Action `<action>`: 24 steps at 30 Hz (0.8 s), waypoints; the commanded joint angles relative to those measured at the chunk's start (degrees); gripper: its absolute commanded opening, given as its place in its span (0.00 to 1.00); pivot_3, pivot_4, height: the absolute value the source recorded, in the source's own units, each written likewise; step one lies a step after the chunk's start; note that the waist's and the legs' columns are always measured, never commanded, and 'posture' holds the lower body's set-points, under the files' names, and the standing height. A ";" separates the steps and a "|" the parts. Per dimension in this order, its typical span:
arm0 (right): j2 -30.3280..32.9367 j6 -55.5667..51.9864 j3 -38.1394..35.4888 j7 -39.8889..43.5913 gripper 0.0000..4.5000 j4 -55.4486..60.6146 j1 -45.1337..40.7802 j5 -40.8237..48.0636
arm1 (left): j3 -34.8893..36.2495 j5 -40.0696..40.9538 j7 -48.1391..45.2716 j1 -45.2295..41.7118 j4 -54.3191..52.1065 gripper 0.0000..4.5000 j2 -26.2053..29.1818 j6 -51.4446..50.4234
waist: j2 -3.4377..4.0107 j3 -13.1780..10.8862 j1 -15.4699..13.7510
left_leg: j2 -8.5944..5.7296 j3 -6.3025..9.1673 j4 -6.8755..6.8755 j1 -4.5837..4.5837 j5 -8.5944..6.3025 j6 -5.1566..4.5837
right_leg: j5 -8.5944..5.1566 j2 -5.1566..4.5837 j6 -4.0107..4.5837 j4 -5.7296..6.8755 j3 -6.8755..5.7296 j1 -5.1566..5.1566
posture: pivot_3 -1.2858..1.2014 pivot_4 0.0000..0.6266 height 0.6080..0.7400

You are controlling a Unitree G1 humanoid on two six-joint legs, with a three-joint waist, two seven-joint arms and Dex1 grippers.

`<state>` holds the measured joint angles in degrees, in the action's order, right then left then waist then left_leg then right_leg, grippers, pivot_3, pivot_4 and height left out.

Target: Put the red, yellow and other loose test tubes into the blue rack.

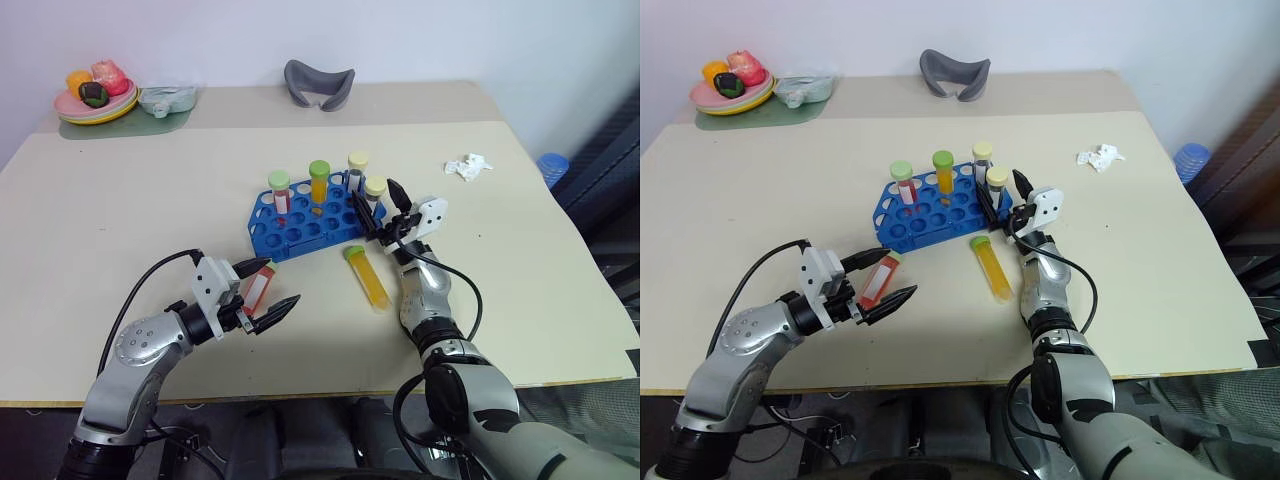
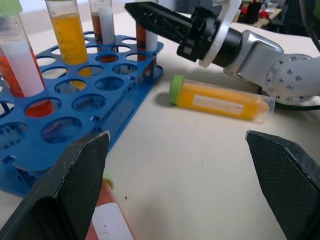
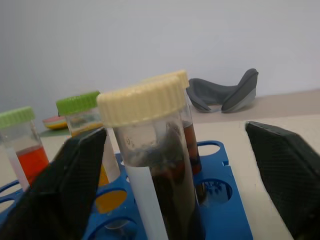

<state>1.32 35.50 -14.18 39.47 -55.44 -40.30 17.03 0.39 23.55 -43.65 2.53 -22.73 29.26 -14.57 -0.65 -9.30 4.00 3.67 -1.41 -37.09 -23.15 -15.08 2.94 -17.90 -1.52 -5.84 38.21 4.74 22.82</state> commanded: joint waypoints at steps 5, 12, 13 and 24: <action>1.93 -5.45 1.98 -5.75 0.95 12.17 2.61 -1.34 | -0.03 0.40 -0.12 -0.14 -1.16 1.00 -0.50 1.04 | 0.00 0.00 -0.03 | 0.00 0.00 0.00 -0.01 0.00 0.00 | 0.00 -0.01 0.00 0.00 0.00 0.00 | 0.52 0.24 1.00; 5.81 -25.05 5.32 -8.72 0.95 37.51 12.82 1.55 | -0.75 0.04 -0.35 -0.51 -0.44 1.00 -1.10 1.36 | 0.00 0.00 -0.24 | 0.00 0.01 -0.01 -0.04 0.00 0.00 | 0.00 -0.02 0.00 -0.01 0.01 0.02 | 0.52 0.24 1.00; 6.85 -28.32 6.15 -8.68 0.95 41.49 14.82 1.76 | -0.85 0.05 -0.42 -0.72 -0.18 1.00 -1.16 1.41 | 0.00 0.00 -0.23 | 0.00 0.01 -0.01 -0.05 0.00 0.00 | 0.00 -0.01 0.00 -0.02 0.00 0.01 | 0.52 0.24 1.00; 18.58 -63.07 6.89 -7.77 0.95 67.77 24.14 14.48 | -2.41 -0.76 -2.22 -3.85 4.54 1.00 -2.13 3.19 | 0.00 0.00 -0.73 | -0.02 0.02 -0.01 -0.08 -0.02 -0.03 | -0.01 0.05 0.00 -0.09 0.03 0.03 | 0.52 0.24 1.00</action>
<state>19.05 -23.69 -6.91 31.87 8.09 -16.15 28.64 -1.58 23.02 -45.51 -0.87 -17.78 27.20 -12.85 -0.65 -9.30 3.27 3.64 -1.39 -37.10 -23.22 -15.10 2.91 -17.91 -1.47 -5.84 38.11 4.76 22.84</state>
